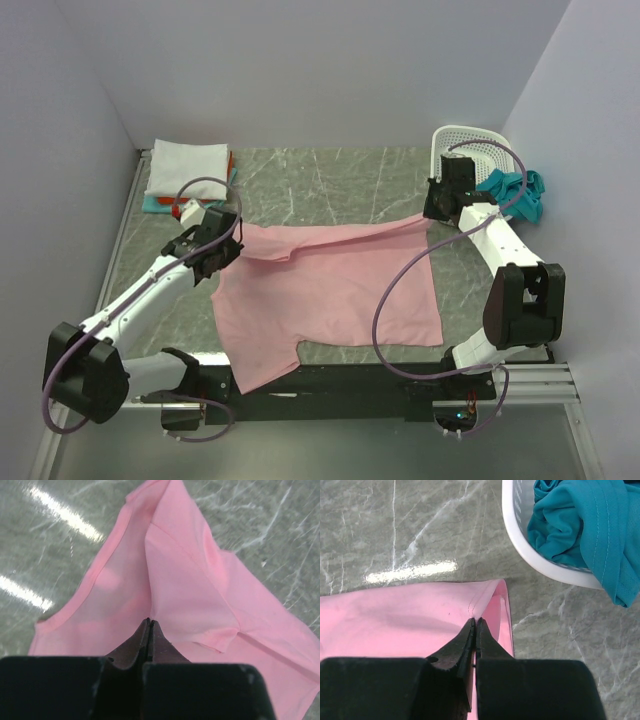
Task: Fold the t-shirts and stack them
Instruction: Fold the tshirt
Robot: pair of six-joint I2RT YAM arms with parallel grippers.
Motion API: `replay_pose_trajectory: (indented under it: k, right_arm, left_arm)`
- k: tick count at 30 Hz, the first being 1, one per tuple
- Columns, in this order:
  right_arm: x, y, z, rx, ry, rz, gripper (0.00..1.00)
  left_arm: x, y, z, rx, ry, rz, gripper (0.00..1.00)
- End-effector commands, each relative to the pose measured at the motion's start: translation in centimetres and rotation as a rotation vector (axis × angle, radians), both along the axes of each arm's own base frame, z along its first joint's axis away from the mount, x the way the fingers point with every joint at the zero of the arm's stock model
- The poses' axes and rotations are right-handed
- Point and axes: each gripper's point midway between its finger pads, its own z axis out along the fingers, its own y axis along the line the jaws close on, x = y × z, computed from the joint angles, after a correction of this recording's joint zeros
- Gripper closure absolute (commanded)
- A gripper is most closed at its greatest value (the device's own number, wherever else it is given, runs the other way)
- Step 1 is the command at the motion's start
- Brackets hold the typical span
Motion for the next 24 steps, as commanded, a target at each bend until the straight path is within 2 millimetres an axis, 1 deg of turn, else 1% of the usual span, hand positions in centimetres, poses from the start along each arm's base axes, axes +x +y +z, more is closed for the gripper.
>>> replay_pose_trajectory:
  k: [1, 4, 6, 7, 10, 12, 14, 15, 16, 17, 19, 20, 21, 22, 23, 24]
  right_arm:
    - [1.0, -0.4, 3.2, -0.016, -0.081, 0.009, 1.0]
    - [1.1, -0.4, 3.0, -0.022, -0.075, 0.006, 1.0]
    - [1.1, -0.5, 2.8, -0.026, -0.067, 0.005, 1.0]
    - [1.1, -0.6, 2.4, -0.032, -0.058, 0.002, 1.0]
    - [0.7, -1.1, 1.9, -0.048, -0.042, -0.028, 1.0]
    - [0.1, -1.4, 1.0, -0.045, -0.024, -0.056, 1.0]
    - [-0.6, -1.8, 0.6, -0.05, -0.019, -0.088, 0.96]
    - [-1.3, -2.3, -0.3, -0.063, 0.003, -0.123, 0.93]
    - [-1.7, -2.5, -0.5, -0.069, 0.012, -0.141, 0.91]
    - [-2.6, -2.8, -1.6, -0.068, 0.047, -0.171, 0.88]
    - [-3.4, -3.2, -2.3, -0.077, 0.064, -0.202, 0.86]
    - [-4.3, -3.2, -3.3, -0.076, 0.088, -0.214, 0.75]
    - [-4.7, -3.3, -3.8, -0.067, 0.099, -0.236, 0.67]
    - [-5.1, -3.2, -4.0, -0.059, 0.105, -0.245, 0.62]
    - [-6.0, -3.2, -4.9, -0.05, 0.128, -0.268, 0.56]
    - [-6.3, -3.4, -5.1, -0.054, 0.131, -0.284, 0.54]
  left_arm:
    - [-2.4, 0.4, -0.4, -0.004, 0.042, 0.054, 0.99]
    - [-3.4, -0.4, -0.5, -0.023, 0.043, 0.033, 1.0]
    - [-3.9, -0.6, -1.1, -0.026, 0.059, 0.036, 1.0]
    - [-4.5, -0.4, -1.4, -0.018, 0.078, 0.039, 0.99]
    - [-5.1, 0.0, -1.9, -0.01, 0.094, 0.058, 0.99]
    - [-5.4, 0.2, -2.3, -0.006, 0.097, 0.059, 0.99]
    - [-5.5, 0.2, -2.4, -0.006, 0.098, 0.057, 0.99]
    - [-5.5, 0.2, -2.6, -0.003, 0.102, 0.045, 0.99]
    - [-5.6, 0.1, -2.6, -0.003, 0.106, 0.037, 1.0]
    - [-5.5, -0.1, -2.7, -0.005, 0.102, 0.022, 0.99]
    - [-5.7, -0.9, -3.0, -0.039, 0.109, -0.007, 0.99]
    - [-6.3, -1.0, -3.9, -0.048, 0.13, -0.011, 0.99]
    - [-6.6, -1.6, -4.0, -0.084, 0.13, -0.033, 0.99]
    - [-7.0, -1.6, -4.5, -0.09, 0.142, -0.035, 0.99]
    - [-7.7, -1.2, -5.2, -0.092, 0.162, -0.019, 0.99]
    - [-8.1, -1.0, -5.1, -0.095, 0.161, -0.018, 0.99]
